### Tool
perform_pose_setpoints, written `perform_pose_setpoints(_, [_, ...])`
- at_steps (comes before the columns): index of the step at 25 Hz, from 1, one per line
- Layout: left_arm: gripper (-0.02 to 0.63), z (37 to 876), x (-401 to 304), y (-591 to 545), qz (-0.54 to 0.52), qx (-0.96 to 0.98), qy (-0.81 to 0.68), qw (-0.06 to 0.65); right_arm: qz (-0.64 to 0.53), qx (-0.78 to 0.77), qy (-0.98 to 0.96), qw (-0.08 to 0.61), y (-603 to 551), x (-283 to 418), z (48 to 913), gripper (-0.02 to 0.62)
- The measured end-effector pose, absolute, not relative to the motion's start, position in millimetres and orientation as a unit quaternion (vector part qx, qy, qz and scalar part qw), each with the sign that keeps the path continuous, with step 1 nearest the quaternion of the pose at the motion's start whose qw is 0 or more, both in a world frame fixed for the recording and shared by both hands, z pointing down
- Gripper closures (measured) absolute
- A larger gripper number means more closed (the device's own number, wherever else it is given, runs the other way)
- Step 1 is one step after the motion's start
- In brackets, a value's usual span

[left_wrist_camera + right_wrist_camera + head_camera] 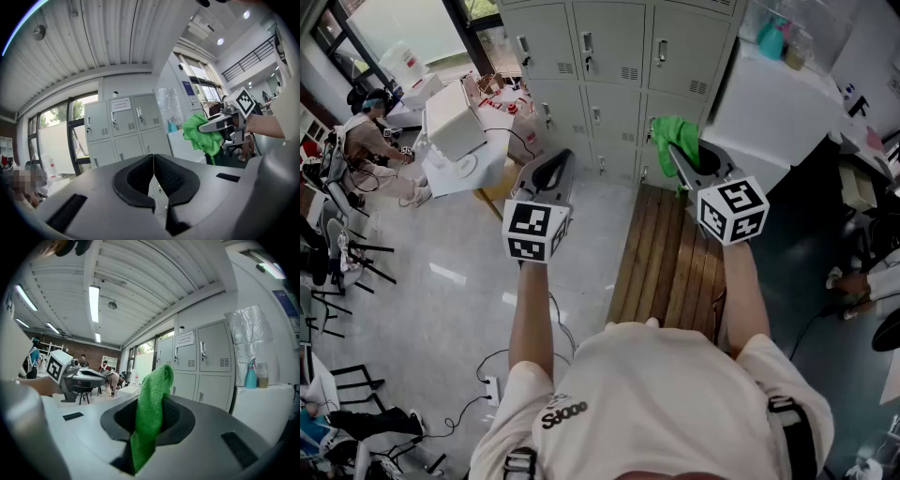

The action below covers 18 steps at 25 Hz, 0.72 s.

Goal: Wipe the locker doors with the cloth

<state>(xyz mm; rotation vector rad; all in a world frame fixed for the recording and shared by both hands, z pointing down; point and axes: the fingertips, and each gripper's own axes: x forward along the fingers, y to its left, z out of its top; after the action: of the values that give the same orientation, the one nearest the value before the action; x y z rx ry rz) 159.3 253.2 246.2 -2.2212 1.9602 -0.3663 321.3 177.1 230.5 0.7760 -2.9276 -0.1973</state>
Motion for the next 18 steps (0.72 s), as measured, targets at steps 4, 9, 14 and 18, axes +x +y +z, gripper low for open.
perform_pose_setpoints(4, [0.588, 245.3, 150.2, 253.5, -0.121, -0.742, 0.655, 0.078, -0.064, 0.256, -0.963, 0.054, 177.3, 313.7, 229.4, 0.534])
perform_pose_setpoints(9, [0.588, 245.6, 137.5, 254.9, -0.12, -0.746, 0.65, 0.08, -0.067, 0.255, -0.963, 0.055, 182.0, 301.0, 230.8, 0.534])
perform_pose_setpoints(14, [0.588, 249.6, 119.0, 263.3, -0.119, -0.752, 0.644, 0.08, -0.044, 0.266, -0.962, 0.035, 191.4, 290.1, 229.9, 0.535])
perform_pose_setpoints(18, [0.588, 261.2, 102.7, 268.1, -0.114, -0.756, 0.641, 0.07, -0.045, 0.273, -0.96, 0.043, 201.1, 282.6, 238.1, 0.535])
